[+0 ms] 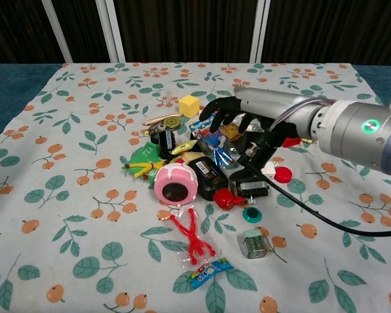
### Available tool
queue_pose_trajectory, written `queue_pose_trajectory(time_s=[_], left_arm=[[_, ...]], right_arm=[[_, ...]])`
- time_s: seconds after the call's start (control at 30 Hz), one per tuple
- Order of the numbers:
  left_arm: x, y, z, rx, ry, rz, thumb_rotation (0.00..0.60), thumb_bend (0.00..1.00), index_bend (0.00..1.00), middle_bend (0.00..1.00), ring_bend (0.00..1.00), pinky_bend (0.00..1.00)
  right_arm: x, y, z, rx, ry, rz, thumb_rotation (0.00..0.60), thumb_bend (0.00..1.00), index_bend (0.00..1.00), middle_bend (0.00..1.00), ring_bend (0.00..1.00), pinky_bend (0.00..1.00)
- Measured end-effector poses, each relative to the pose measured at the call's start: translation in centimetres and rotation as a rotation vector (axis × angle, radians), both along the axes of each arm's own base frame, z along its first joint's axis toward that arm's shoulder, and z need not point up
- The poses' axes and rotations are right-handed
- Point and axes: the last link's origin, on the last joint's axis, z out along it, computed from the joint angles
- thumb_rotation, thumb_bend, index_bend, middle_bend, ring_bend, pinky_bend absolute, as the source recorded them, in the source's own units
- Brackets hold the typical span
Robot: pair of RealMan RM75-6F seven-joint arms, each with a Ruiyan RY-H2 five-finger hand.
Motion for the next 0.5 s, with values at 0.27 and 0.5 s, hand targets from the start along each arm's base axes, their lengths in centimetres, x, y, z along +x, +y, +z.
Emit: queue_pose_trajectory(time_s=[0.27, 0.5], left_arm=[[0.0, 0.0, 0.0, 0.001, -0.001, -0.001, 0.6, 0.59, 0.1, 0.0, 0.12, 0.13], [0.0, 0.0, 0.1, 0.002, -0.006, 0.0, 0.6, 0.59, 0.1, 0.0, 0.12, 0.13]], right_arm=[[1.0, 0.9, -2.8, 0.007, 0.032, 0.005, 0.6, 0.22, 0.22, 0.28, 0.17, 0.23], [1.5, 0.7, -4.0, -0.017, 0.037, 0.008, 0.6, 0.23, 0.25, 0.31, 0.18, 0.23]])
